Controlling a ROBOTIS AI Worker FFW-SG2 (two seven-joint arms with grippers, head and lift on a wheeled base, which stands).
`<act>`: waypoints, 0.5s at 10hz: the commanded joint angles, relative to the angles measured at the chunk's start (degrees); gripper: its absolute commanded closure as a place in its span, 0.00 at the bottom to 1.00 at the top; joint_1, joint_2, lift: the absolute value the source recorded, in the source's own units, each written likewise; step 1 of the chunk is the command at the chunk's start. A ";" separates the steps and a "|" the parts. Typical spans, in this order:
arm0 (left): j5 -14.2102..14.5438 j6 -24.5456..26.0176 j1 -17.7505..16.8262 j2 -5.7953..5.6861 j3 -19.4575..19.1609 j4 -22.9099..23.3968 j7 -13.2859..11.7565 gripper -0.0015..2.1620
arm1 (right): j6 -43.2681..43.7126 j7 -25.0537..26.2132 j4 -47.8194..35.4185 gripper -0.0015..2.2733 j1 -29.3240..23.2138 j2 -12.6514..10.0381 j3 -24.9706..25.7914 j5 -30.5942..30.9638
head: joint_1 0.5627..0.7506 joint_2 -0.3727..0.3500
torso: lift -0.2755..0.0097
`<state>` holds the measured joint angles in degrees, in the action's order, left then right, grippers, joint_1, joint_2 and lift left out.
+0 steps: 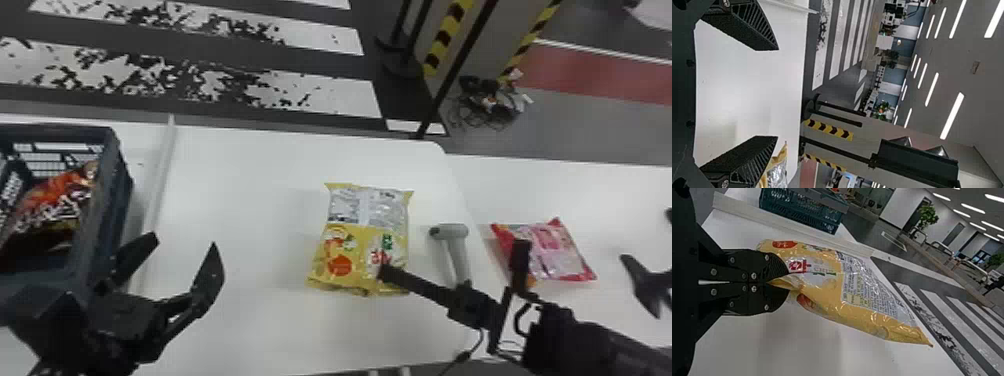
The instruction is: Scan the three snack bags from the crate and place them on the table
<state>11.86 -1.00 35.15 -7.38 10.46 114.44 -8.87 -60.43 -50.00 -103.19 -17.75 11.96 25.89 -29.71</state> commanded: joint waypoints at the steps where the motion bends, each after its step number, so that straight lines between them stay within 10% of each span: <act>1: 0.00 0.09 0.00 0.00 0.00 0.00 0.08 0.03 | 0.00 -0.01 -0.96 0.94 0.00 -1.06 4.34 -3.43 | 0.70 0.18 | 0.75; 5: 0.00 -0.09 -0.09 0.17 0.00 -0.53 0.08 0.03 | 2.98 6.94 1.94 0.94 5.10 -6.25 19.20 -9.41 | 0.70 0.05 | 0.75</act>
<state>11.86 -1.09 35.18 -7.30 10.41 114.03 -8.79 -58.35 -43.51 -102.38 -13.46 6.09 43.34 -38.18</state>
